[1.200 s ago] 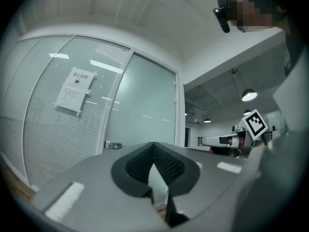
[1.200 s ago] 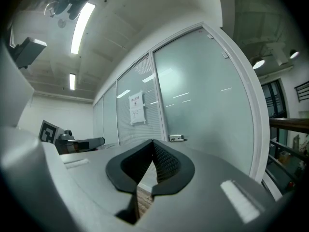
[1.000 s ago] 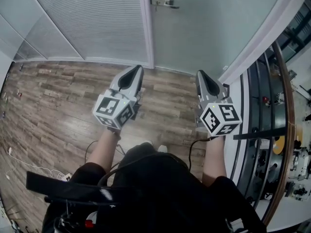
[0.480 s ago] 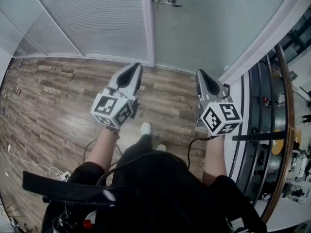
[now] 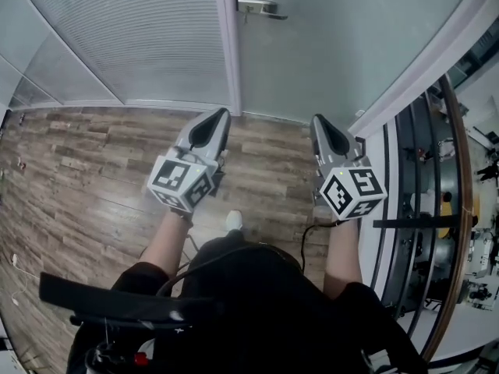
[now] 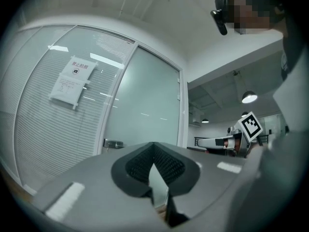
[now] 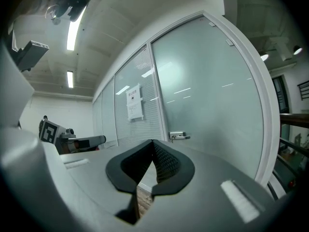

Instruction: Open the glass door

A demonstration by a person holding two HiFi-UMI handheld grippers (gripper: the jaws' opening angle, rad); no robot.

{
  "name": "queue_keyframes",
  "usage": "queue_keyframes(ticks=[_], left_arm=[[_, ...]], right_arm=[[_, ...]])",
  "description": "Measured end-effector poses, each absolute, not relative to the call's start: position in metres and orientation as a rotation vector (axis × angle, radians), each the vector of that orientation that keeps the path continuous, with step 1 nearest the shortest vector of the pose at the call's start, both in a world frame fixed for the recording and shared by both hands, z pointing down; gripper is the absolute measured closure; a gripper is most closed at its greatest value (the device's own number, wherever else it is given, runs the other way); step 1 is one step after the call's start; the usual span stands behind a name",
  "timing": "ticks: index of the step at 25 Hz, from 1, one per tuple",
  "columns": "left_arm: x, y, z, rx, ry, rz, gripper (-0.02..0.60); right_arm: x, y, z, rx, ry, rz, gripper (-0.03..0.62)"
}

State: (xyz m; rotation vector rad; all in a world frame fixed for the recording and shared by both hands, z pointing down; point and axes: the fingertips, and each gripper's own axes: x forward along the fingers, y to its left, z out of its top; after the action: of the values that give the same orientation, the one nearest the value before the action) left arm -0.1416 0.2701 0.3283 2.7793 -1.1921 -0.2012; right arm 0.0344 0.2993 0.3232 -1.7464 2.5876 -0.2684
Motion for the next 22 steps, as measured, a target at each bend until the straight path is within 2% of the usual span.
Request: queue_keyframes(ticks=[22], left_arm=[[-0.164,0.162,0.345,2.817,-0.995,-0.211,0.580]], right_arm=[[0.014,0.207,0.322,-1.886,2.479,-0.266,0.592]])
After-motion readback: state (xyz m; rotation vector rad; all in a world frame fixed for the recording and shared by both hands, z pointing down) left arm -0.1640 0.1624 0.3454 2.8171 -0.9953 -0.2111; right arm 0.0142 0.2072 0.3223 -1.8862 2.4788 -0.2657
